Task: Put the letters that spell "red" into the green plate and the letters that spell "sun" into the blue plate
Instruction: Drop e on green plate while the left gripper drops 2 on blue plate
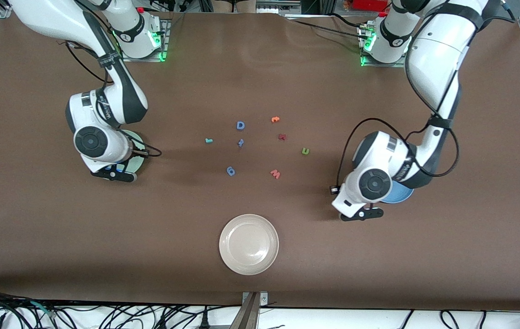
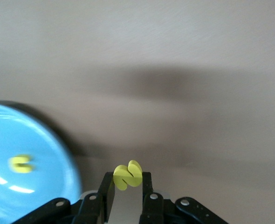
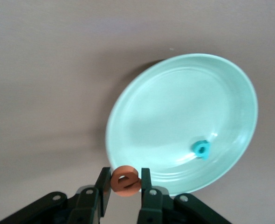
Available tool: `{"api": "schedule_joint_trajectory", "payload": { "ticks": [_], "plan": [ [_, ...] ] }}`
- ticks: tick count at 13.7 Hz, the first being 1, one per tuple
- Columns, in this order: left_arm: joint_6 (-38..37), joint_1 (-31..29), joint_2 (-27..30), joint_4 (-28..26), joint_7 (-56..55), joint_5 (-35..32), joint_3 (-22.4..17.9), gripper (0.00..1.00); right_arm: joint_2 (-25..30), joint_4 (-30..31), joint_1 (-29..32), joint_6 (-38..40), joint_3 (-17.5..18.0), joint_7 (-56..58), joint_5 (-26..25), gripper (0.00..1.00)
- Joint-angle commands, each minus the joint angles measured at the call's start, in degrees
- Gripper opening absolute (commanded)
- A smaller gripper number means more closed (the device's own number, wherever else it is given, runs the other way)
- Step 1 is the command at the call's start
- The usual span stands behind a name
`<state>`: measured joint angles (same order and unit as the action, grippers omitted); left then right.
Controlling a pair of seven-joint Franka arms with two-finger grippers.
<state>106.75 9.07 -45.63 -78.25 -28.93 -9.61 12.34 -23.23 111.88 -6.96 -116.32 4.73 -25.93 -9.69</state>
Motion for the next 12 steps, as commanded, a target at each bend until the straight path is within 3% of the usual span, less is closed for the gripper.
{"api": "schedule_joint_trajectory", "payload": {
  "ticks": [1,5,6,7,8,9,12],
  "plan": [
    [-6.0,-2.99,1.33,-0.32,8.6,0.65,-0.03,0.17,1.87,4.3,0.02,-1.27,-1.47,2.9,0.37,0.02],
    [-11.65,-7.83,1.33,-0.93,18.37,0.56,-0.12,0.19,3.18,11.41,0.02,-8.99,-5.69,8.44,0.46,0.02],
    [-11.65,-8.27,1.25,-1.11,19.43,0.47,-0.21,0.26,3.19,13.43,0.02,-11.97,-6.39,9.22,0.46,0.02],
    [-11.65,-8.45,0.98,-1.11,19.61,0.47,-0.38,0.54,3.01,15.37,0.02,-15.57,-6.83,9.4,0.46,0.02],
    [-11.56,-8.45,0.81,-1.11,19.7,0.3,-0.38,0.89,2.58,16.43,0.02,-17.61,-6.92,9.49,0.54,0.02],
    [-11.73,-8.37,1.07,-1.11,19.62,-0.92,-0.3,1.0,2.31,16.61,0.02,-18.24,-6.92,9.49,1.24,0.02],
    [-11.91,-8.1,1.24,-1.2,19.27,-1.11,0.14,1.0,2.22,16.62,0.02,-18.16,-6.92,9.49,2.39,0.03]
  ]
}}
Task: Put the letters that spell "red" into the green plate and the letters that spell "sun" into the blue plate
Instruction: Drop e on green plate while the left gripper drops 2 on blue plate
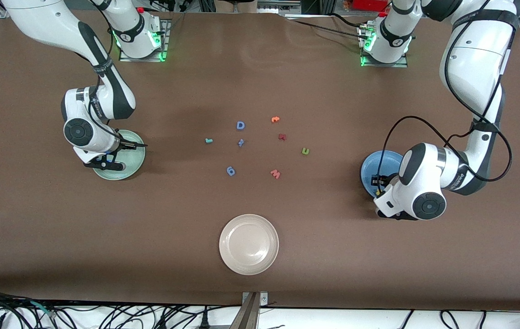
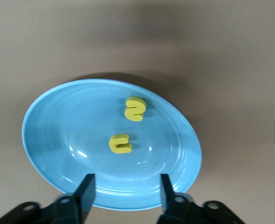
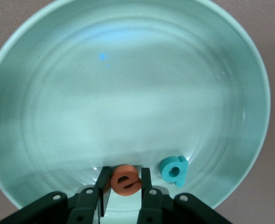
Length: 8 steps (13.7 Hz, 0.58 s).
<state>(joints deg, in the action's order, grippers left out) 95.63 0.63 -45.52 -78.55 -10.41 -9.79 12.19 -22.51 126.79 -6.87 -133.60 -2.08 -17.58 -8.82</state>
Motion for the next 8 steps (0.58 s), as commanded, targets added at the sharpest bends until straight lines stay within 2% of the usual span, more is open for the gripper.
{"api": "schedule_joint_trajectory", "payload": {
  "ticks": [1,2,3,4,6,7,8],
  "plan": [
    [-0.71,0.42,1.22,-0.82,0.31,0.03,0.55,1.0,1.41,1.71,-0.07,-0.87,-0.12,1.15,1.52,0.04],
    [-0.53,0.33,1.74,-0.91,0.13,1.6,1.25,1.0,1.5,1.71,-0.07,-0.87,-0.12,1.15,1.52,0.18],
    [-0.27,0.16,2.71,-1.17,0.04,3.71,1.86,1.0,1.59,1.71,-0.07,-0.79,-0.12,1.15,1.52,0.51],
    [0.6,0.24,4.63,-2.82,-0.13,4.77,2.57,1.0,1.85,1.71,-0.07,-0.78,-0.12,1.15,1.52,0.78],
    [8.65,-0.28,11.47,-12.19,-1.27,6.35,4.24,1.0,2.99,1.53,-0.07,-0.26,-0.21,1.15,1.52,0.94],
    [12.87,-0.28,14.81,-16.77,-1.36,7.93,4.33,1.0,3.87,1.45,-0.07,0.0,-0.12,1.06,1.52,0.98],
    [15.53,0.24,17.02,-19.6,-1.89,9.43,4.42,1.0,5.01,1.27,-0.16,1.4,0.23,0.62,1.61,0.98]
  ]
}}
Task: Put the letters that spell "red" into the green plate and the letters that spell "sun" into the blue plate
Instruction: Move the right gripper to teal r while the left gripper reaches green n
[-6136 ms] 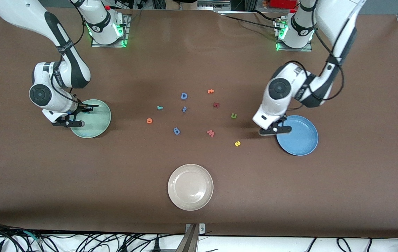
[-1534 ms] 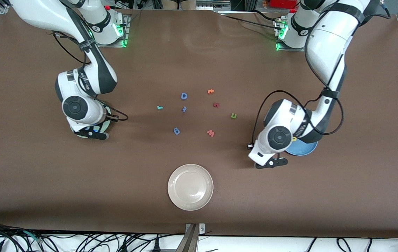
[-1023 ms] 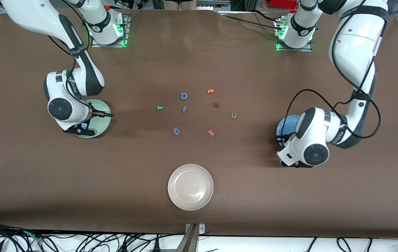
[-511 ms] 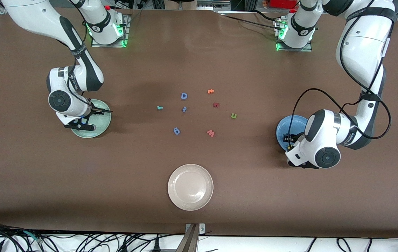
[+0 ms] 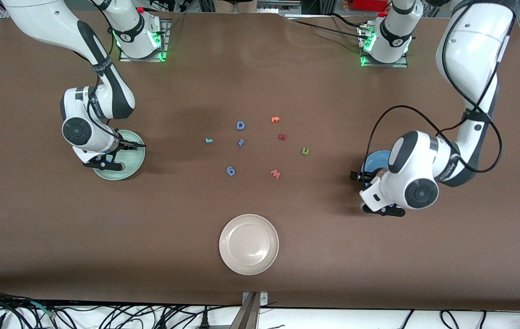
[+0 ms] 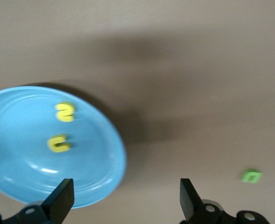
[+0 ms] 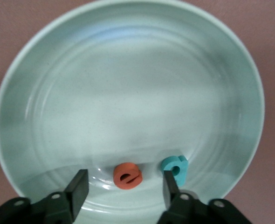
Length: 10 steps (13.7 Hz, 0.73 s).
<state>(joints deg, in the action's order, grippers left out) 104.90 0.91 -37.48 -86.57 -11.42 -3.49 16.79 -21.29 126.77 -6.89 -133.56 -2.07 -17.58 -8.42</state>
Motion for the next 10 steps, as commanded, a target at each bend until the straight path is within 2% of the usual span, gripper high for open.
{"api": "schedule_joint_trajectory", "payload": {
  "ticks": [1,4,7,10],
  "plan": [
    [8.11,0.58,10.3,-13.17,-3.67,3.49,0.17,1.0,4.58,0.68,-0.23,3.47,1.0,-0.16,1.91,0.98],
    [16.88,2.78,11.2,-18.08,-15.97,2.18,5.08,1.0,5.55,-1.52,-0.23,6.74,5.83,-5.24,8.67,0.98],
    [30.32,6.38,11.02,-24.32,-24.42,-3.43,5.53,1.0,4.86,-3.28,-0.58,6.13,10.4,-16.74,9.39,0.98],
    [33.17,8.14,9.44,-24.96,-25.41,-7.04,5.53,1.0,2.84,-4.08,-0.93,3.06,14.89,-26.42,9.39,0.98]
  ]
}}
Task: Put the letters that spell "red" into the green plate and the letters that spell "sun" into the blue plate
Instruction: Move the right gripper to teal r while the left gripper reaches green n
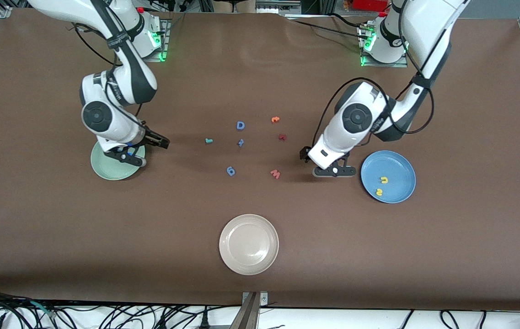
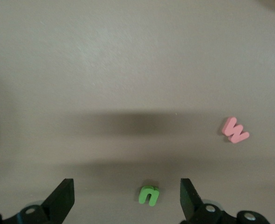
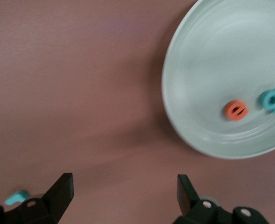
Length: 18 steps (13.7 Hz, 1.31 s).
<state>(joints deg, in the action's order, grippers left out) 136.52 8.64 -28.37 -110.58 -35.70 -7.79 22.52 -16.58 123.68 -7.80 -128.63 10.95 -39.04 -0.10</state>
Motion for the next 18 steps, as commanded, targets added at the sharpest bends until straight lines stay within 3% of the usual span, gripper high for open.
{"api": "schedule_joint_trajectory", "payload": {
  "ticks": [1,4,8,14,18],
  "plan": [
    [2.51,0.59,-0.02,-1.21,-1.39,-3.63,-0.2,1.0,-2.92,-0.99,-0.11,-3.54,3.18,-7.78,1.07,0.98],
    [6.98,1.56,-0.46,-4.1,-5.41,-6.79,-0.29,1.0,-6.53,-1.08,-0.9,-9.43,6.18,-18.32,1.07,0.98],
    [8.76,3.04,-1.51,-5.7,-11.58,-12.08,-0.02,1.0,-10.4,-1.69,-3.8,-15.76,6.63,-24.85,0.98,0.98],
    [8.85,4.2,-3.71,-5.52,-13.96,-12.17,-0.02,1.0,-13.83,-4.85,-7.5,-16.3,6.54,-28.11,0.89,0.98],
    [8.85,4.46,-4.33,-5.52,-14.66,-12.17,-0.02,0.99,-14.45,-4.85,-8.46,-16.3,6.54,-28.11,0.89,0.92]
  ]
}}
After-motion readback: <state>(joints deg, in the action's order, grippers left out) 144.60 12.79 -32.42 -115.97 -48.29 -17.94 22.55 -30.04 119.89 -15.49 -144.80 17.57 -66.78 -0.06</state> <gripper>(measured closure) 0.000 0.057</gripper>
